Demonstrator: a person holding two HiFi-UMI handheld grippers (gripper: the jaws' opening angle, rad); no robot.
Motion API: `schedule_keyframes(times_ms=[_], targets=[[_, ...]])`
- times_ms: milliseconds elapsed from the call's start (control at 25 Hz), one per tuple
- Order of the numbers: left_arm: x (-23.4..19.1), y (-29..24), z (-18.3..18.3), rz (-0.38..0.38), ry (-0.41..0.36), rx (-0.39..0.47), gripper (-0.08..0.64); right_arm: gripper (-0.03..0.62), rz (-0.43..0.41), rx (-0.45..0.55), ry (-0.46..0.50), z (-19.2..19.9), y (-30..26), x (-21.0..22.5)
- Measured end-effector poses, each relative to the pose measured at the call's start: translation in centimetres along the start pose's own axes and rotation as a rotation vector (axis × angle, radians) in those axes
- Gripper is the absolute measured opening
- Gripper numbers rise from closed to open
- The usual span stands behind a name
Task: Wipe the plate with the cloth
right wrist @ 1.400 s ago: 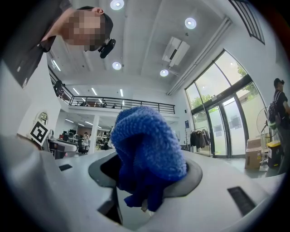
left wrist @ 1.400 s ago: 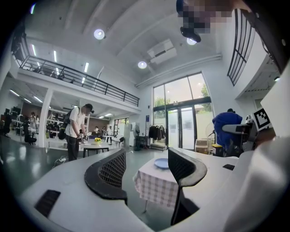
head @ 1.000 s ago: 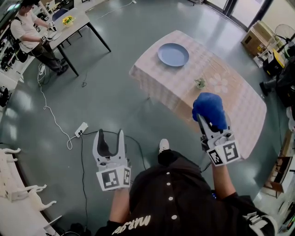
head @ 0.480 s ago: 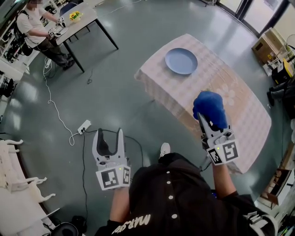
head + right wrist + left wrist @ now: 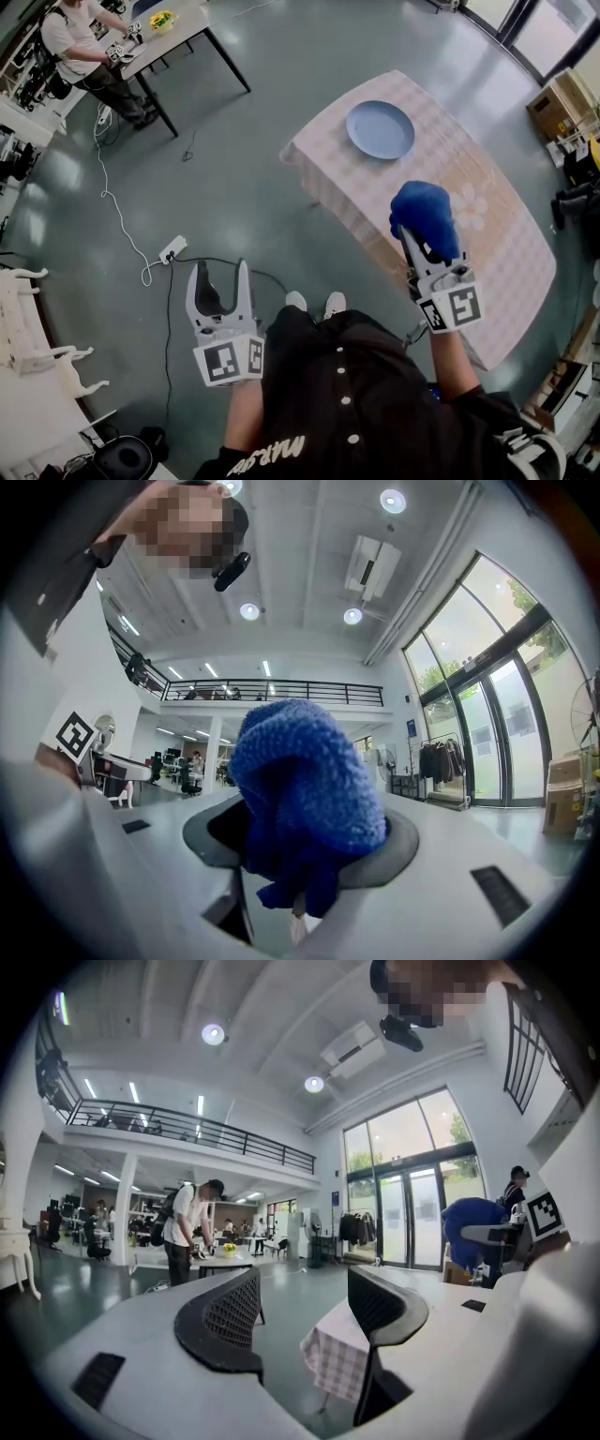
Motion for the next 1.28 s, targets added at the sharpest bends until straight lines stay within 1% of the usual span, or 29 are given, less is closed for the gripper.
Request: schedule_keyframes(times_ms=[160, 320, 680, 960, 1080, 1280], targets=[[-1.0, -1.1, 0.4, -0.013, 0.011, -0.001, 0.284, 0.229, -0.017, -0.008, 0.007, 0.4, -1.8, -0.1], [-2.9, -3.2, 0.5, -0.015, 0.023, 0.005, 0.284, 0.229, -0.014, -0.007, 0.011, 0.7, -4.6, -0.4], [-8.9, -9.0, -0.1, -0.008, 0.024, 0.022, 0.284, 0.229, -0.007, 0.015, 0.034, 0.7, -12.8, -2.1], [-13.8, -14.2, -1.1, 0.001, 0.019, 0.038, 0.284, 0.229, 0.005, 0.011, 0.029, 1.0, -18.9, -3.2], [-15.6, -16.4, -1.4, 0.004, 0.031, 0.044, 0.284, 0.229, 0.006, 0.012, 0.031, 0.9, -21.5, -3.7], [-18.0, -19.4, -1.8, 0.032, 0.032, 0.044, 0.284, 0.229, 0.02, 0.012, 0.033, 1.0, -25.1, -4.4]])
Point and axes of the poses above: the fingertips, and each gripper's own axes: y backward along the fingers, x to its right, z out of its underside, the point moved 3 cm from there along y, backward along the fingers, and after that the axes turned 8 degrees about z, right-handed, at the moved point
